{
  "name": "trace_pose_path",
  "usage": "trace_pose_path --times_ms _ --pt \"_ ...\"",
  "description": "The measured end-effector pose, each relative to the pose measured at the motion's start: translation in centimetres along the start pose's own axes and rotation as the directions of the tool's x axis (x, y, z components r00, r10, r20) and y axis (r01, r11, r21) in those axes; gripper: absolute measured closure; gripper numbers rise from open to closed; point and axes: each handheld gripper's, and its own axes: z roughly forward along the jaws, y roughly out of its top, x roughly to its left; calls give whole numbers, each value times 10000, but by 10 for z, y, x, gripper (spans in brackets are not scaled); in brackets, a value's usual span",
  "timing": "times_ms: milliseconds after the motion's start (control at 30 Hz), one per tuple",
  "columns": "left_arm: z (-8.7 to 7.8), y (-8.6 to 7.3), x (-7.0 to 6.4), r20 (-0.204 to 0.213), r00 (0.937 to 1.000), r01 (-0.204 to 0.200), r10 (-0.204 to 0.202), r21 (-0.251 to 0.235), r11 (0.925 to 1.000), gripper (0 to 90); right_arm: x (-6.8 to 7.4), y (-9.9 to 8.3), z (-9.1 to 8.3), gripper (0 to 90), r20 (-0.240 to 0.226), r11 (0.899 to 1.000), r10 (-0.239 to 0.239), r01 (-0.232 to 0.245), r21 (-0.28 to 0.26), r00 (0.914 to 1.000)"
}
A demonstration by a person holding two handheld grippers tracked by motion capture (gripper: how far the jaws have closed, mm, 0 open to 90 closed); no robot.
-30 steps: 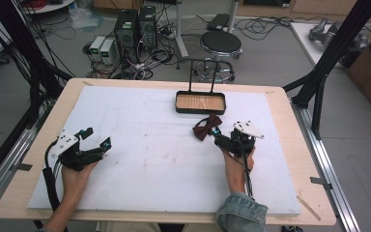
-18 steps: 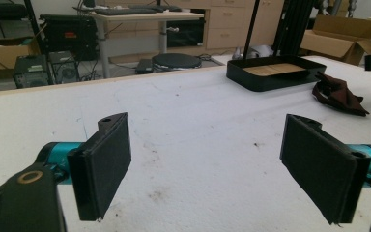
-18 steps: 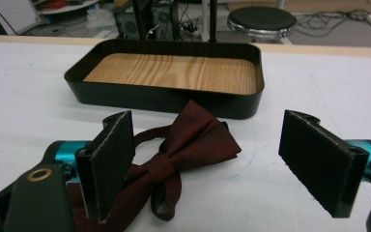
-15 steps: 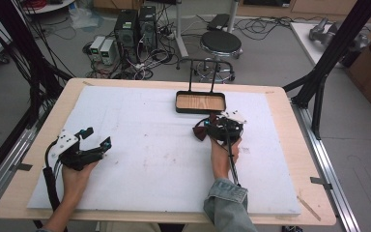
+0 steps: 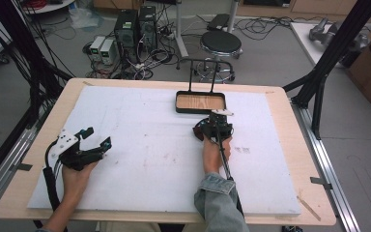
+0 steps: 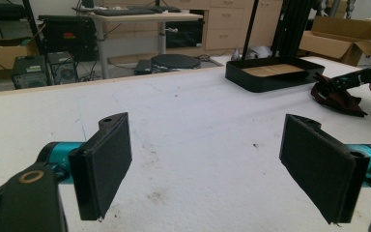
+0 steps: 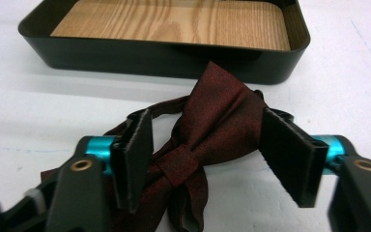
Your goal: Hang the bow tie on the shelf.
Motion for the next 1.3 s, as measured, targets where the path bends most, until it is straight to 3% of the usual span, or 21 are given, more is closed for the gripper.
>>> trace_pose_path --times_ms 500,833,1300 --pt "0 0 -1 -32 10000 3 -3 9 10000 196 2 -1 2 603 -141 9997 -220 222 137 9997" --pt "0 0 1 -98 9999 87 -87 4 10000 199 4 -2 1 696 71 9996 -283 282 56 9996" --pt "-1 0 2 -152 9998 145 -145 -10 9999 205 2 -2 1 747 -88 10000 -54 55 63 9999"
